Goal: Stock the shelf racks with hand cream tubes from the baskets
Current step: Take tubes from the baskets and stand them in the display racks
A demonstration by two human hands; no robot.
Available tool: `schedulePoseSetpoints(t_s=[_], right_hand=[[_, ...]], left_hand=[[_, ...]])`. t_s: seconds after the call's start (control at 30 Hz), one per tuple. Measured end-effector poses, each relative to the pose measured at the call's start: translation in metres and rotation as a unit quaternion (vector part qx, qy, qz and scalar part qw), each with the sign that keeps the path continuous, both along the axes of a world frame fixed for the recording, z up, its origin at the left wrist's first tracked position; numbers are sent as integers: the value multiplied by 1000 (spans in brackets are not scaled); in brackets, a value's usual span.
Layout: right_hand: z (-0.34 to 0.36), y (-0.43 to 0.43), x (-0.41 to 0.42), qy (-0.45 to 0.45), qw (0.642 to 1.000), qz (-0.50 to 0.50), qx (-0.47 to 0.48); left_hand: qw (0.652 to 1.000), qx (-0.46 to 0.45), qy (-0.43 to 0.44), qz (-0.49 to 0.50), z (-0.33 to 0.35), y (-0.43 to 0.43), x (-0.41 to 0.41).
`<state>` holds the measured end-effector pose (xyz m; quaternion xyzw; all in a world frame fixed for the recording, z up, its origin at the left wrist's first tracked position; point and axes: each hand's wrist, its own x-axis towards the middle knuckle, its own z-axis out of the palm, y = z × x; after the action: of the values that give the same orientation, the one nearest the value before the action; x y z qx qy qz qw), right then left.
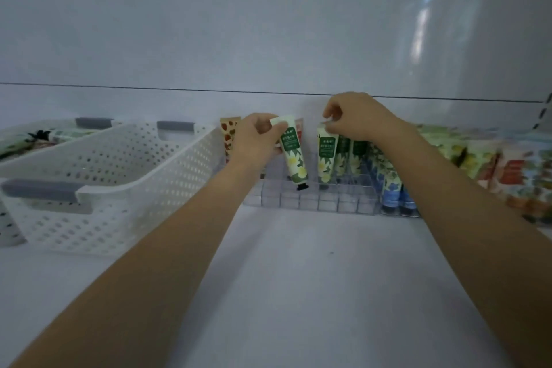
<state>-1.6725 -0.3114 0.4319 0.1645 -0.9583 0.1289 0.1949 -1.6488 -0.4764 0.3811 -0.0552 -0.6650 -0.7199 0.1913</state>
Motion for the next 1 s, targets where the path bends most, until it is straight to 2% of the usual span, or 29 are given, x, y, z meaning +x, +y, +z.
schedulePoseSetpoints(t_s=[0.07, 0.17, 0.23, 0.43, 0.5, 0.53, 0.57, 0.63, 0.73, 0.8, 0.87, 1.0], right_hand=[[5, -6, 6, 41, 994, 48, -90], [11, -20, 20, -79, 966, 152, -192], [10, -27, 25, -142, 956, 174, -190], [13, -22, 31, -167, 953, 159, -196], [17, -14, 34, -168, 959, 144, -178], [20, -10, 35, -159, 963, 133, -174], [23, -5, 36, -147, 967, 120, -172], [29, 4, 36, -117, 973, 86, -178], [32, 15, 33, -72, 978, 28, -194], [29, 19, 30, -57, 979, -2, -197], [26, 19, 27, -49, 980, -21, -190], [23, 20, 21, -43, 984, -42, -170]], left_hand=[[1000, 8, 4, -13, -2, -4, 3], [999, 31, 7, -19, -4, -10, 8], [999, 38, 15, -36, -5, -12, 12], [993, 26, 53, -100, -7, -9, 19], [993, -23, 57, -97, -9, -9, 19], [992, -82, 62, -76, -12, -9, 17], [981, -175, 72, -46, -15, -9, 15], [921, -378, 97, -8, -24, -8, 12], [832, -543, 108, -17, -38, -7, 12], [788, -606, 103, -16, -44, -6, 14], [759, -643, 97, -17, -47, -7, 15], [752, -651, 95, -30, -48, -10, 14]])
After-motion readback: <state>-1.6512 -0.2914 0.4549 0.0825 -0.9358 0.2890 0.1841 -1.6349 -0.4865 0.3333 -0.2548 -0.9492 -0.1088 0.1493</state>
